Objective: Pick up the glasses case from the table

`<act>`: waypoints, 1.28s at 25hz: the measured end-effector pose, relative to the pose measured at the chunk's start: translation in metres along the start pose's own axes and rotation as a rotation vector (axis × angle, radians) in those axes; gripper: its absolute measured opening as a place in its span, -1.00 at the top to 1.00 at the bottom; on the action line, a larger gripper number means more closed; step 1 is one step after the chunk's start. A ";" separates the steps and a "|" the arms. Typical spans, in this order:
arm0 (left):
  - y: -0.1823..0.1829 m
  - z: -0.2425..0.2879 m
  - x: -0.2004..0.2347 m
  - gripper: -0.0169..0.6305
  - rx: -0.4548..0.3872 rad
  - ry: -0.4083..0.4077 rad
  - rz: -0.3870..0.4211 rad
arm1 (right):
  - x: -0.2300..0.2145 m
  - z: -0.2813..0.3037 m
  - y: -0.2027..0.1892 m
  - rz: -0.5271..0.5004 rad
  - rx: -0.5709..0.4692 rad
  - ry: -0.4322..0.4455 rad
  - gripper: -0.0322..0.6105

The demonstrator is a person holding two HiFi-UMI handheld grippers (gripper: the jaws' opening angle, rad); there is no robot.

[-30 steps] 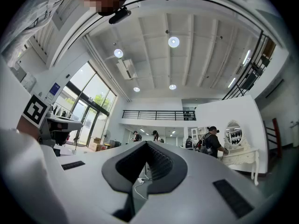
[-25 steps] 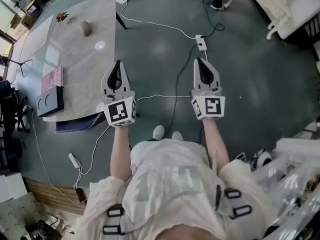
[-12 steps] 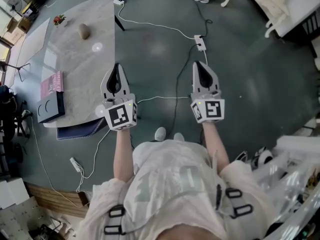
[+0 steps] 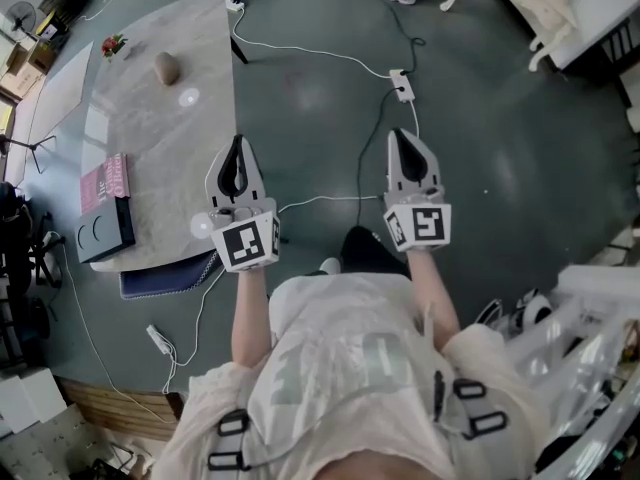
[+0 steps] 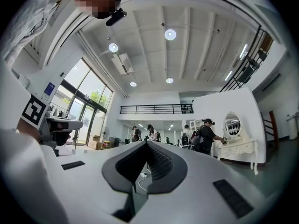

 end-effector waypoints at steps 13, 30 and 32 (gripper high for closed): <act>-0.031 0.078 0.009 0.94 -0.038 0.034 -0.008 | -0.020 0.083 -0.026 0.007 -0.056 0.043 0.89; -0.021 0.362 0.054 0.94 -0.088 0.165 0.056 | -0.138 0.372 -0.077 0.024 -0.014 0.121 0.89; -0.023 0.394 0.057 0.94 -0.077 0.177 0.048 | -0.147 0.405 -0.079 0.028 0.004 0.139 0.89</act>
Point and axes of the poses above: the fingertips, and each gripper's own axes: z forward along the fingers, x to its left, y out of its top, the point moved 7 cm from there along -z, backward along the fingers, and after that the axes turned 3 degrees about x, right-handed, at the moved point
